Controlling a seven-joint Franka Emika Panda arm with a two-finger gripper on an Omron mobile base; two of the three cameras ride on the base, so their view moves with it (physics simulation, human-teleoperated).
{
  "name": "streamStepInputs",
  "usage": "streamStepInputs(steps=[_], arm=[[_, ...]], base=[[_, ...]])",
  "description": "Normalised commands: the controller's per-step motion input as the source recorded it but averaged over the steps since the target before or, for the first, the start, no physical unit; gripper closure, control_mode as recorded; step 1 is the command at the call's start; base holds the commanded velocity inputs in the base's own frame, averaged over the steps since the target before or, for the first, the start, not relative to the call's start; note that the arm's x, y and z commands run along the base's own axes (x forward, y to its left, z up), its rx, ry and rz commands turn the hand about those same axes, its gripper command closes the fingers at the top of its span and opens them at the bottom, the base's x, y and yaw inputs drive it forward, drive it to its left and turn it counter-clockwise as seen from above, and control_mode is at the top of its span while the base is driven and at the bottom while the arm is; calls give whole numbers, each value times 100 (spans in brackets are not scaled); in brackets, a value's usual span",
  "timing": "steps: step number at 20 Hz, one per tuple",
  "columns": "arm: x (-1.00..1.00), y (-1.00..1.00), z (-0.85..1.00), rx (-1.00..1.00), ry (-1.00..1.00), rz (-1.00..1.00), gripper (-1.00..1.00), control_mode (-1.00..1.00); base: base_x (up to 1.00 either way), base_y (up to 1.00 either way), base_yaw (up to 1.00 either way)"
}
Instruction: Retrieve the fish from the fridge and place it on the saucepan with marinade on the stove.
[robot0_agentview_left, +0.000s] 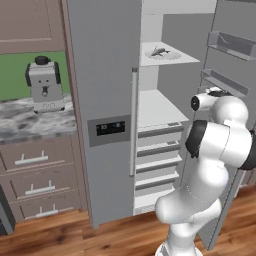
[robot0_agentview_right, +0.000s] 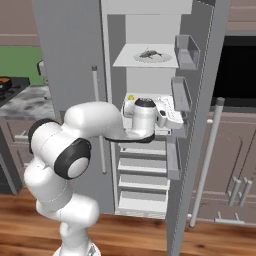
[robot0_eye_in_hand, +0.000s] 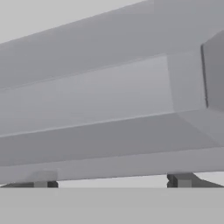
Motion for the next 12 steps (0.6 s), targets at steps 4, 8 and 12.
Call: streamStepInputs(steps=[4,8,12], arm=[[-5,34,4,0,0,6,-100,-100],[-9,72,7,0,0,14,-100,-100],[0,73,24,0,0,19,-100,-100]], base=[[0,0,0],[0,0,0],[0,0,0]])
